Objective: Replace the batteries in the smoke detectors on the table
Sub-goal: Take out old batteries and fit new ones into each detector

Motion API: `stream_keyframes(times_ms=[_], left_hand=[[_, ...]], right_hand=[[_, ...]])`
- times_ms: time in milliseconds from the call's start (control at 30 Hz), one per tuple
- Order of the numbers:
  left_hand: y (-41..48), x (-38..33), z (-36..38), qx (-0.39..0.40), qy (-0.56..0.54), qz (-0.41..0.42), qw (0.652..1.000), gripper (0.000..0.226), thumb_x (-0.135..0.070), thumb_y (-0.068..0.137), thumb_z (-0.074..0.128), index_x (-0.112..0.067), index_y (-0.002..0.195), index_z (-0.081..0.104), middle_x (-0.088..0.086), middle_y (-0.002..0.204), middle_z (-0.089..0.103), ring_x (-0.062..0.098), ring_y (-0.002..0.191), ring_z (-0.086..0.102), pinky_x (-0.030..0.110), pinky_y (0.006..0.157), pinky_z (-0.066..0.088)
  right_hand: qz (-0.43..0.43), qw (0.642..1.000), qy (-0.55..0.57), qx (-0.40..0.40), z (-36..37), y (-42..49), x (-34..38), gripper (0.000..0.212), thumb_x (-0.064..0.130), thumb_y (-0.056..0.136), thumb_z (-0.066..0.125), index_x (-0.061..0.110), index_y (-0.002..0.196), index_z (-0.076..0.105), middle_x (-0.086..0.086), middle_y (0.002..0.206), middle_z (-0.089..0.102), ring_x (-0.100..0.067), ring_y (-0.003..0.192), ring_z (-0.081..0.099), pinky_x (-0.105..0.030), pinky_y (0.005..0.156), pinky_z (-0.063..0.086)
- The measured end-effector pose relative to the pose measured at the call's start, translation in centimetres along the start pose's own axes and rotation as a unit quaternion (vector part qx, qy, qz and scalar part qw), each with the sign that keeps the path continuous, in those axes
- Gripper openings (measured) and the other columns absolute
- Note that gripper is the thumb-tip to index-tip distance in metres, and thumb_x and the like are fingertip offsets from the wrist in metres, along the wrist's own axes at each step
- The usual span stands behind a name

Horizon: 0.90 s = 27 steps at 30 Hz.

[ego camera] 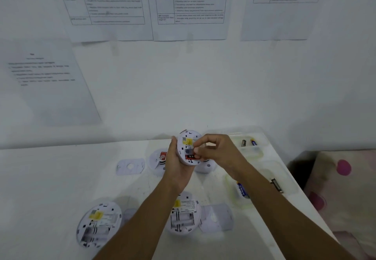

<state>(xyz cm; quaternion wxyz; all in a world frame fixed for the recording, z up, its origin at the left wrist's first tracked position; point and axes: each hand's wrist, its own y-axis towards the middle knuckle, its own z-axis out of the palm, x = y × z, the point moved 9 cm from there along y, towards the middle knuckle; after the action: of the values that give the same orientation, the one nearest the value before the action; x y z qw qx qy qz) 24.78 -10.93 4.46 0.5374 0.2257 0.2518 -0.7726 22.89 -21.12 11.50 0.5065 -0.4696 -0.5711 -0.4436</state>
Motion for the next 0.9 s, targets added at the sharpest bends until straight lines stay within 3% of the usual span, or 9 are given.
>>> stream_keyframes(times_ms=[100, 233, 433, 567, 667, 800, 900], left_hand=[[-1.0, 0.2, 0.5, 0.007, 0.021, 0.011, 1.0, 0.057, -0.049, 0.1, 0.03, -0.013, 0.139, 0.051, 0.018, 0.136, 0.057, 0.031, 0.119, 0.058, 0.039, 0.09, 0.056], [-1.6, 0.2, 0.5, -0.002, 0.022, 0.026, 0.999, 0.053, -0.047, 0.102, 0.03, -0.013, 0.129, 0.06, 0.017, 0.128, 0.062, 0.03, 0.114, 0.061, 0.039, 0.094, 0.054], [-2.3, -0.1, 0.7, -0.022, 0.007, 0.044, 0.999, 0.046, -0.043, 0.102, 0.033, -0.018, 0.129, 0.059, 0.016, 0.129, 0.062, 0.033, 0.119, 0.057, 0.045, 0.099, 0.049], [-3.0, -0.3, 0.5, -0.029, -0.003, 0.051, 0.998, 0.049, -0.042, 0.103, 0.031, -0.016, 0.138, 0.053, 0.015, 0.133, 0.061, 0.031, 0.119, 0.058, 0.043, 0.097, 0.05], [-3.8, -0.6, -0.3, -0.035, -0.007, 0.049, 0.998, 0.05, -0.043, 0.103, 0.031, -0.016, 0.14, 0.051, 0.017, 0.137, 0.057, 0.034, 0.123, 0.054, 0.047, 0.101, 0.046], [-4.7, -1.2, -1.7, -0.045, -0.017, 0.04, 0.998, 0.054, -0.047, 0.1, 0.032, -0.015, 0.14, 0.051, 0.02, 0.138, 0.056, 0.036, 0.122, 0.055, 0.048, 0.098, 0.048], [-5.1, -2.8, -2.9, -0.049, -0.019, 0.034, 0.998, 0.056, -0.049, 0.099, 0.034, -0.014, 0.139, 0.052, 0.021, 0.137, 0.056, 0.037, 0.127, 0.052, 0.05, 0.105, 0.043]], right_hand=[[-0.039, 0.995, -0.083, -0.047, 0.4, -0.5, 0.2, 0.025, 0.011, 0.07, 0.085, 0.014, 0.09, 0.071, -0.007, 0.083, 0.063, -0.012, 0.063, 0.055, -0.018, 0.057, 0.047], [-0.078, 0.966, -0.207, -0.137, -0.4, -1.1, 0.7, 0.043, 0.032, 0.061, 0.09, 0.034, 0.088, 0.058, 0.001, 0.094, 0.054, -0.007, 0.079, 0.048, -0.019, 0.065, 0.04], [-0.01, 0.972, -0.176, -0.157, -0.8, -1.4, -0.4, 0.073, 0.036, 0.058, 0.091, 0.022, 0.113, 0.046, 0.0, 0.109, 0.045, -0.01, 0.1, 0.044, -0.013, 0.069, 0.038], [0.019, 0.974, -0.167, -0.15, -0.7, -1.0, -1.1, 0.086, 0.039, 0.054, 0.092, 0.022, 0.12, 0.04, 0.0, 0.111, 0.043, -0.017, 0.108, 0.044, -0.028, 0.083, 0.046], [0.028, 0.978, -0.167, -0.121, 0.4, -0.9, -1.6, 0.085, 0.042, 0.052, 0.093, 0.025, 0.117, 0.04, -0.002, 0.108, 0.045, -0.021, 0.107, 0.048, -0.039, 0.087, 0.052], [0.013, 0.988, -0.138, -0.068, 2.9, -0.9, -1.7, 0.071, 0.042, 0.055, 0.091, 0.027, 0.112, 0.051, -0.003, 0.108, 0.058, -0.018, 0.101, 0.06, -0.038, 0.079, 0.059], [0.006, 0.989, -0.136, -0.065, 4.0, -0.5, -1.5, 0.059, 0.043, 0.058, 0.089, 0.033, 0.107, 0.056, 0.002, 0.108, 0.059, -0.014, 0.097, 0.058, -0.037, 0.079, 0.057]])
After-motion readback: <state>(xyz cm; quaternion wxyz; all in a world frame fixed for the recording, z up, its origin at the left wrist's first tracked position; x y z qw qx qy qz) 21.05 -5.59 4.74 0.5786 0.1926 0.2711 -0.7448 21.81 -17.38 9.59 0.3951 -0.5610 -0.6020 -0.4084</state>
